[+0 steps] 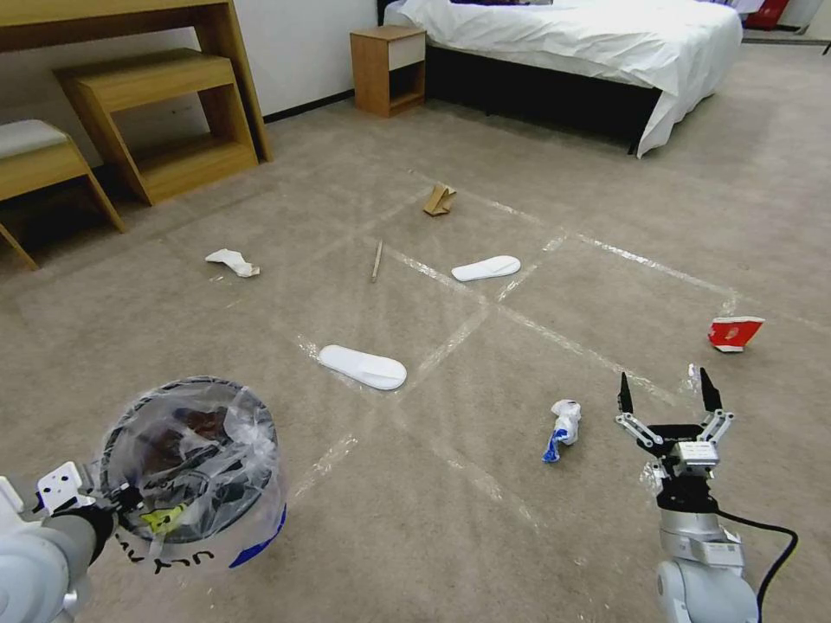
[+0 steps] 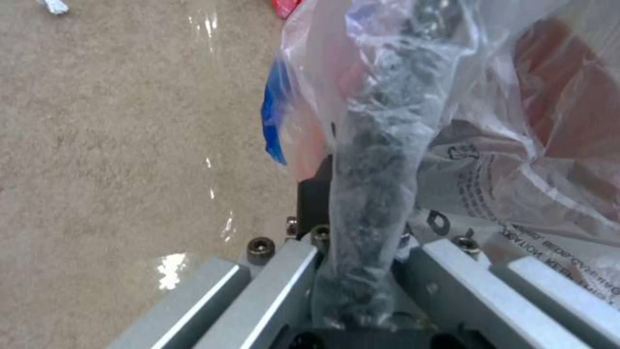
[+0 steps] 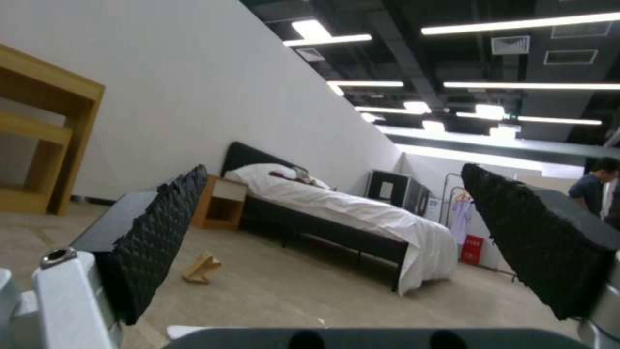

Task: Pick up the trash bin and place the garbage on the floor into it.

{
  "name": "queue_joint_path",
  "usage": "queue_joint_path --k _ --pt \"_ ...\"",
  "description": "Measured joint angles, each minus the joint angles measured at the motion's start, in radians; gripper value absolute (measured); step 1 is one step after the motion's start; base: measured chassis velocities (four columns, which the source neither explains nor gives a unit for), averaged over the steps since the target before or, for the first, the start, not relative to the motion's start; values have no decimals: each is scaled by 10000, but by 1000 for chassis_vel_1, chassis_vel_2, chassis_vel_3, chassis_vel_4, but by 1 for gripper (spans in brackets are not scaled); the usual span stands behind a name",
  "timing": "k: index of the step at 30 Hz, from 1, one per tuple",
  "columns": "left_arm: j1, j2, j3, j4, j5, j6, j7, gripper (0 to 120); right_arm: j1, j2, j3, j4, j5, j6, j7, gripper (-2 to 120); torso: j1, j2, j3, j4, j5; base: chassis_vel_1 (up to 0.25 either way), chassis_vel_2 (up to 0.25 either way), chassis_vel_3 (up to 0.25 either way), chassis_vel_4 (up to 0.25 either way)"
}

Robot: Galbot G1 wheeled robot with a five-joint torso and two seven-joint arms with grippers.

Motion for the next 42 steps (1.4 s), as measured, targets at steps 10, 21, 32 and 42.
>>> queue_joint_path --k 10,21,32,42 --pt "82 -13 58 -100 80 0 31 0 56 -591 211 -171 -58 -662 517 100 0 0 0 0 2 0 0 0 0" --pt "-52 129 41 31 69 0 118 0 -533 -5662 505 -1505 999 -2426 673 100 0 1 1 0 7 0 0 0 0" --pt "-188 381 131 256 41 0 186 0 -959 -7918 -248 -3445 1996 -2988 -949 100 0 1 1 1 5 0 0 0 0" --pt "-230 342 319 379 241 1 312 0 -789 -8421 -507 -5647 1306 -1442 -4480 100 0 1 1 -1 1 0 0 0 0"
